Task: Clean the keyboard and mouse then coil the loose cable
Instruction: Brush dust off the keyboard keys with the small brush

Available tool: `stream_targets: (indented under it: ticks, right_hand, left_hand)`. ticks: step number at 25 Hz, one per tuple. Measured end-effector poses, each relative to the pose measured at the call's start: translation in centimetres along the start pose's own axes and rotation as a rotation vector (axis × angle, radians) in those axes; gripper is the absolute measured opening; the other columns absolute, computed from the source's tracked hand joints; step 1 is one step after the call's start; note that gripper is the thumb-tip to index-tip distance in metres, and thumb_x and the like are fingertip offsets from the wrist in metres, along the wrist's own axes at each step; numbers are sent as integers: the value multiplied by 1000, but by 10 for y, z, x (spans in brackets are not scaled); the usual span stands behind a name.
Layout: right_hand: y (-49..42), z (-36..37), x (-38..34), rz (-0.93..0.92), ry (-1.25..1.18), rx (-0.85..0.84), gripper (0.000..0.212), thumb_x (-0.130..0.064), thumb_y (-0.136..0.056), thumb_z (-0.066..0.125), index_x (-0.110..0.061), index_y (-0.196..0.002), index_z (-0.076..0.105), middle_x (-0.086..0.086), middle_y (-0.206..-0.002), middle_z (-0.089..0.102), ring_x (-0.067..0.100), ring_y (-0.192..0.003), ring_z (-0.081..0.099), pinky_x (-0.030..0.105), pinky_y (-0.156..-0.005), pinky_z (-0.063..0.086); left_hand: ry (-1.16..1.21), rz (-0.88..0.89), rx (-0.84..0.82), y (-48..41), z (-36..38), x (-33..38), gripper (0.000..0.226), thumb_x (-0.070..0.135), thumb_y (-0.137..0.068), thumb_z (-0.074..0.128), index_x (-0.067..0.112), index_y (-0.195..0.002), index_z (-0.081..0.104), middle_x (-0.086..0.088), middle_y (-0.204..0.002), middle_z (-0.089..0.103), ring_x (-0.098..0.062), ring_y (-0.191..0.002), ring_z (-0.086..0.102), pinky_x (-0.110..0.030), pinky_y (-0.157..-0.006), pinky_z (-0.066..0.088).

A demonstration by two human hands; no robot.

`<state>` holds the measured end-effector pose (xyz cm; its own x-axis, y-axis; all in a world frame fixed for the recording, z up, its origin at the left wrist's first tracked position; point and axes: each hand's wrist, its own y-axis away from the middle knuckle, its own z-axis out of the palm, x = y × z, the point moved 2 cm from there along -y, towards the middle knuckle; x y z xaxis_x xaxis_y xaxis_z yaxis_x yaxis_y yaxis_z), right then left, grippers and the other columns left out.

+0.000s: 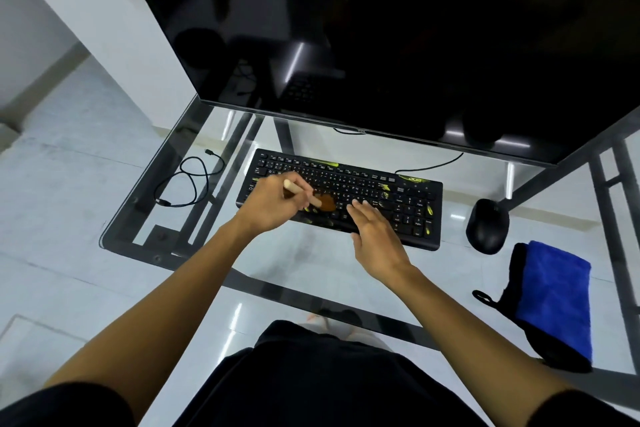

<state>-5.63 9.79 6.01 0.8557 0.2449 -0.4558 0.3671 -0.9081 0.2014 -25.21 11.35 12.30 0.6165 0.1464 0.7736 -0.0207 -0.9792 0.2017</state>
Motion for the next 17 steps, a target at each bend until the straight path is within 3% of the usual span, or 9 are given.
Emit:
stream_targets:
  ticks: [3, 6, 9, 11, 13, 15, 17]
  right_hand:
    - [-7, 5, -8, 7, -1, -8, 57, -4, -97, 40, -10, -150, 19, 2, -159, 14, 15, -147, 8, 26, -120, 4]
    - [-15, 8, -15, 11, -2, -7, 57, -3, -98, 39, -11, -150, 18, 0, -159, 13, 14, -147, 6, 23, -118, 3]
    - [-25, 10, -19, 25, -26, -18, 65, 7, -92, 41, -11, -150, 16, -1, -159, 11, 12, -147, 5, 24, -119, 7]
    - [-31, 10, -21, 34, -35, -31, 70, 12, -88, 40, -11, -150, 16, -2, -160, 9, 11, -147, 3, 25, -120, 9]
    - [-32, 9, -22, 43, -41, -23, 72, 13, -86, 39, -11, -150, 17, -3, -160, 8, 10, -147, 3, 26, -120, 10]
    - [-32, 10, -24, 49, -46, -19, 73, 14, -86, 38, -12, -150, 17, -3, -160, 8, 10, -147, 2, 25, -119, 9]
    - [-31, 10, -25, 51, -48, -21, 73, 13, -86, 38, -12, -150, 16, -3, -160, 6, 10, -147, 1, 25, -119, 11]
  left_hand:
    - [61, -23, 170, -3, -19, -9, 7, 14, -89, 62, 17, -93, 66, 6, -78, 68, -10, -64, 61, -15, -53, 45]
    - [-59, -45, 89, -2, -28, -16, 6, 9, -89, 59, 11, -91, 64, 8, -74, 66, -2, -62, 58, -7, -51, 43]
    - [-36, -62, 168, 0, -41, -19, 9, 7, -86, 56, 10, -86, 65, 18, -65, 66, -12, -64, 65, -23, -59, 52]
    - [-78, -46, 138, 1, -47, -21, 10, 7, -86, 55, 12, -86, 64, 18, -69, 65, -3, -60, 61, -12, -51, 47]
    - [-170, -61, 8, 2, -47, -25, 9, 9, -85, 58, 14, -83, 65, 10, -71, 66, -1, -62, 59, -3, -49, 39]
    - [-173, -69, -20, 3, -51, -28, 7, 10, -84, 61, 14, -80, 65, 9, -69, 66, 0, -63, 61, -3, -49, 39]
    - [-83, -44, 61, 5, -56, -28, 6, 9, -84, 61, 14, -83, 65, 15, -70, 65, 3, -62, 61, -6, -51, 42]
